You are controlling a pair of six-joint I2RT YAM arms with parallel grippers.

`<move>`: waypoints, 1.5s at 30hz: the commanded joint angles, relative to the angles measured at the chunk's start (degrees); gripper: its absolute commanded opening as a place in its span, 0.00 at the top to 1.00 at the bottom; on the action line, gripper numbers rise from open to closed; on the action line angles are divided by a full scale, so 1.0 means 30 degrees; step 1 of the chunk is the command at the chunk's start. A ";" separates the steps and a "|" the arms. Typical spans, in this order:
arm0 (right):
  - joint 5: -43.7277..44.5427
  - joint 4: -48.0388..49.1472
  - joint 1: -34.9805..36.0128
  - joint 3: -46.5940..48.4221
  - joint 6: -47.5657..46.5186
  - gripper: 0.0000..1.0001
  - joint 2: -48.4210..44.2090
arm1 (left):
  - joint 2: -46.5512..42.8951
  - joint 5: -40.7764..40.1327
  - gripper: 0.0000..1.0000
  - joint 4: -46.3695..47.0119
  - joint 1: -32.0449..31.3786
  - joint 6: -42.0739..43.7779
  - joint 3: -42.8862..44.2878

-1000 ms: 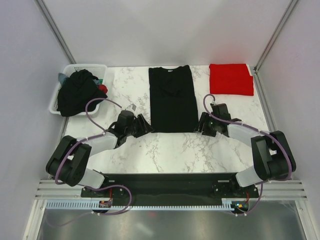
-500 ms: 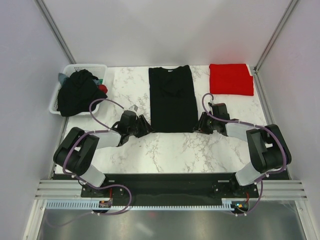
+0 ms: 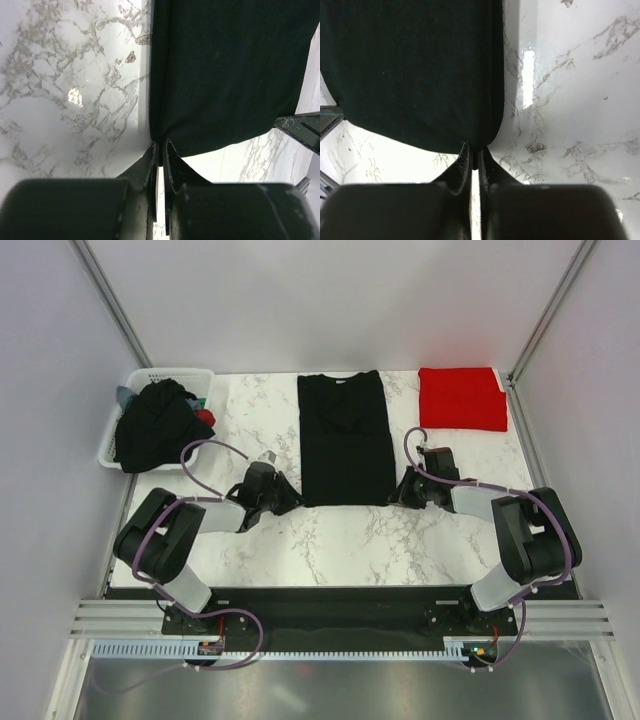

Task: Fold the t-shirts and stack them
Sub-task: Fold the tshirt

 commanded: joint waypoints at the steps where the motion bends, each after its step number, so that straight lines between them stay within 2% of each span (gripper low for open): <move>1: 0.0371 -0.0989 0.0050 -0.0573 -0.0282 1.00 0.0524 | 0.0256 -0.1020 0.92 0.0598 -0.0211 -0.0345 0.0522; 2: 0.0371 -0.0961 0.0049 -0.0573 -0.0253 1.00 0.0466 | 0.0110 -0.1049 0.98 0.0656 -0.0328 -0.0316 0.0552; 6: 0.0312 -0.1749 0.0050 -0.0397 -0.0341 1.00 -0.0031 | -0.1585 -0.1253 0.98 0.0132 -0.0680 -0.0316 0.0231; 11: 0.0517 -0.3507 0.0049 -0.1099 -0.0312 1.00 -0.2958 | -0.5422 -0.2103 0.98 -0.3060 -0.1264 -0.0549 -0.0735; 16: 0.0195 -0.5582 0.0516 -0.2327 0.0797 1.00 -0.6700 | -0.9488 -0.2659 0.98 -0.5374 -0.2582 -0.1983 -0.2259; 18: 0.0311 -0.6551 0.0722 -0.2680 0.1210 1.00 -0.8837 | -1.0986 -0.3533 0.98 -0.7276 -0.3810 -0.2713 -0.2610; 22: 0.0867 -1.0680 0.1366 -0.2887 0.2177 1.00 -1.3002 | -1.5580 -0.5120 0.98 -1.1289 -0.6388 -0.4443 -0.2788; 27: 0.0694 -1.4051 0.1718 -0.2245 0.3757 1.00 -1.8771 | -1.8813 -0.6028 0.98 -1.6238 -0.9202 -0.6259 -0.1737; 29: 0.0635 -1.5575 0.1807 -0.1396 0.3907 1.00 -1.9425 | -1.9167 -0.6117 0.98 -1.7063 -0.9963 -0.6468 -0.0832; 32: 0.0954 -1.6692 0.1807 0.0272 0.3557 1.00 -1.9312 | -1.8673 -0.6613 0.98 -1.8968 -1.0173 -0.6002 0.1389; 36: 0.2531 -1.7015 0.1836 0.3200 0.2181 1.00 -1.6480 | -1.7007 -0.9653 0.98 -2.0641 -1.0143 -0.4364 0.3912; 39: 0.3880 -1.6754 0.1836 0.5950 0.1184 1.00 -1.4078 | -1.5544 -1.0860 0.98 -2.0964 -0.9910 -0.3307 0.5441; 43: 0.4647 -1.5845 0.1836 0.7945 0.0189 1.00 -1.1289 | -1.3756 -1.0923 0.98 -2.0849 -0.8392 -0.2076 0.6702; 45: 0.4765 -1.5378 0.1778 0.8681 -0.0105 1.00 -0.9624 | -1.3078 -1.0106 0.98 -2.0469 -0.7424 -0.1052 0.7259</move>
